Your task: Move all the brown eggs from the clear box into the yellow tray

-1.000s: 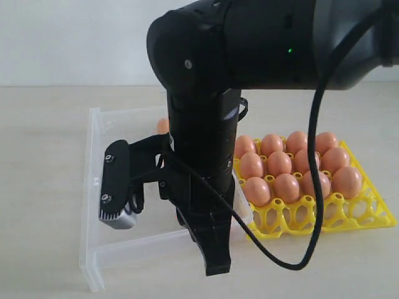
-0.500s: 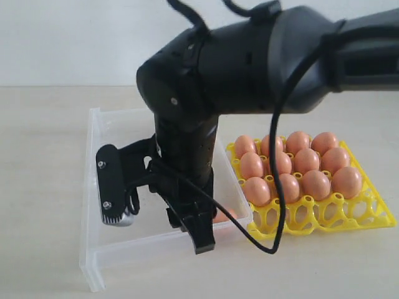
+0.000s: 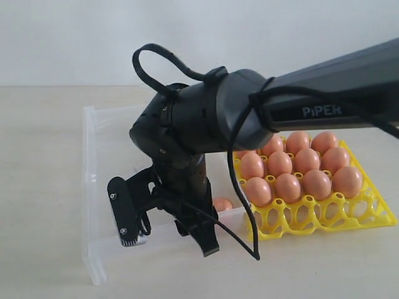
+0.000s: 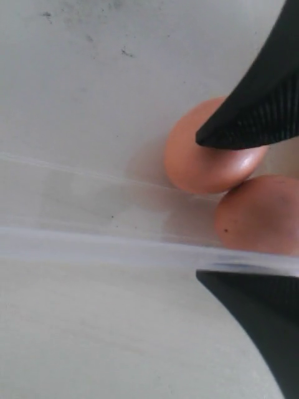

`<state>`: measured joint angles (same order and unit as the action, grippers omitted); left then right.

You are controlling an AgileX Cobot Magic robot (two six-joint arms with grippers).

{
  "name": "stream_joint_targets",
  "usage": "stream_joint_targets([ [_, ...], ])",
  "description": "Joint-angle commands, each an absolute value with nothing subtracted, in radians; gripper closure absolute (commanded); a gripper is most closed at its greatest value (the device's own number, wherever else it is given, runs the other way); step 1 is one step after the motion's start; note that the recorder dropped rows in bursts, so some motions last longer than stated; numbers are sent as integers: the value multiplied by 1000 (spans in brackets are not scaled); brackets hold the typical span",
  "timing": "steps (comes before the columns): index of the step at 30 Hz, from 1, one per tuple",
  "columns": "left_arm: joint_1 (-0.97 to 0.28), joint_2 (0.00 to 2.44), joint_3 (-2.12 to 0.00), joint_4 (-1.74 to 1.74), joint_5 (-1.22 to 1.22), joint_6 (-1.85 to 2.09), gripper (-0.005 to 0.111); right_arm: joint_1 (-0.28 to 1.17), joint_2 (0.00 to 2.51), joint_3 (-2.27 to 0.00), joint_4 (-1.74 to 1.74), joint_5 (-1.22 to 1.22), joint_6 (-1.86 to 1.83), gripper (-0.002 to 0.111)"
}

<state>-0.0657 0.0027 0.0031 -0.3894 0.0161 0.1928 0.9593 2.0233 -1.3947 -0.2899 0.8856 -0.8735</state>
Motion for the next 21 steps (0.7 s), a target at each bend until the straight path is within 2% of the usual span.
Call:
stream_joint_targets([
  [1,-71,0,0,-400,0,185,103,947,2046,-1397,-370,828,-809,58],
  [10,-71,0,0,-400,0,185,103,918,2044,-1399,-511,766,-687,58],
  [17,-71,0,0,-400,0,185,103,918,1954,-1465,-410,819,-634,58],
  [21,-71,0,0,-400,0,185,103,903,1884,-1515,-398,760,-631,58],
])
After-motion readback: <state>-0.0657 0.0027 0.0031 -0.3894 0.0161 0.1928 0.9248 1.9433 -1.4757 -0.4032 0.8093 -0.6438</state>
